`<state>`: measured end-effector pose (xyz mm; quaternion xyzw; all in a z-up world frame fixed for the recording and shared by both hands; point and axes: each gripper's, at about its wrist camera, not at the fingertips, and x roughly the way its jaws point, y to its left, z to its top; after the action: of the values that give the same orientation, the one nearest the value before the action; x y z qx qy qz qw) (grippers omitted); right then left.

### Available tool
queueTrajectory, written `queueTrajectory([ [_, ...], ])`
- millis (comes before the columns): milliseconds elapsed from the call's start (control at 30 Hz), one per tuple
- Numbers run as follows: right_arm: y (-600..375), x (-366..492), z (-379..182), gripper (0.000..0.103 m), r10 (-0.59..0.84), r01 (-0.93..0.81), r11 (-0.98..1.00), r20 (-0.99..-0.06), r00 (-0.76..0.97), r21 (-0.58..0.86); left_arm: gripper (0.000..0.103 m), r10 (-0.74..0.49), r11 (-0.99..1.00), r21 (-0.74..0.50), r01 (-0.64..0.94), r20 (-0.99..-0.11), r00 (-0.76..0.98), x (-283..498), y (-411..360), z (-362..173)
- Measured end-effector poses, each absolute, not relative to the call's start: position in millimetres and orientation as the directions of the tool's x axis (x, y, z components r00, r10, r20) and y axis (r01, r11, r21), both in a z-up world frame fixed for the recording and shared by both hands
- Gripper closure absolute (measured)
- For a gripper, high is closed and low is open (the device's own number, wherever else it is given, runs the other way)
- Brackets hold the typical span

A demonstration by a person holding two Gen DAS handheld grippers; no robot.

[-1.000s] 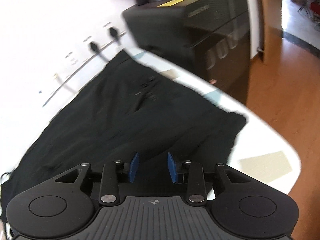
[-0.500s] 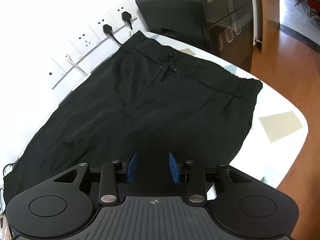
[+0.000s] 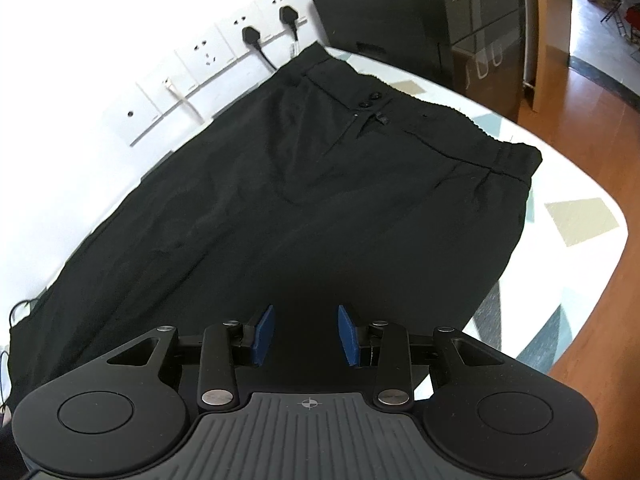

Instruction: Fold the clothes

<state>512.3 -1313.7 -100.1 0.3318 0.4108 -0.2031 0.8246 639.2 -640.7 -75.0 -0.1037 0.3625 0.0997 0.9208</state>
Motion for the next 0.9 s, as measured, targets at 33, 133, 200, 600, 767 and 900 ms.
queueTrajectory([
  [33, -1312, 513, -102, 0.070, -0.057, 0.606, 0.700, -0.817, 0.574, 0.377, 0.025, 0.117, 0.962, -0.092, -0.256, -0.710, 0.695, 644, -641, -78],
  [133, -1307, 513, -106, 0.070, -0.053, 0.599, 0.713, -0.825, 0.563, 0.364, 0.025, 0.100, 0.966, -0.097, -0.240, -0.715, 0.692, 632, -644, -83],
  [200, -1305, 514, -109, 0.070, -0.057, 0.601, 0.717, -0.830, 0.556, 0.353, 0.025, 0.084, 0.956, -0.135, -0.259, -0.722, 0.687, 621, -640, -86],
  [600, -1316, 522, -133, 0.069, -0.014, 0.651, 0.649, -0.850, 0.527, 0.393, 0.024, 0.144, 0.835, -0.295, -0.464, -0.696, 0.703, 581, -597, -86],
  [767, -1315, 526, -131, 0.069, -0.010, 0.628, 0.669, -0.840, 0.543, 0.397, 0.021, 0.131, 0.899, -0.179, -0.399, -0.760, 0.637, 579, -624, -107],
  [900, -1324, 519, -133, 0.069, -0.012, 0.637, 0.657, -0.839, 0.544, 0.404, 0.030, 0.174, 0.962, 0.014, -0.271, -0.800, 0.575, 564, -657, -149],
])
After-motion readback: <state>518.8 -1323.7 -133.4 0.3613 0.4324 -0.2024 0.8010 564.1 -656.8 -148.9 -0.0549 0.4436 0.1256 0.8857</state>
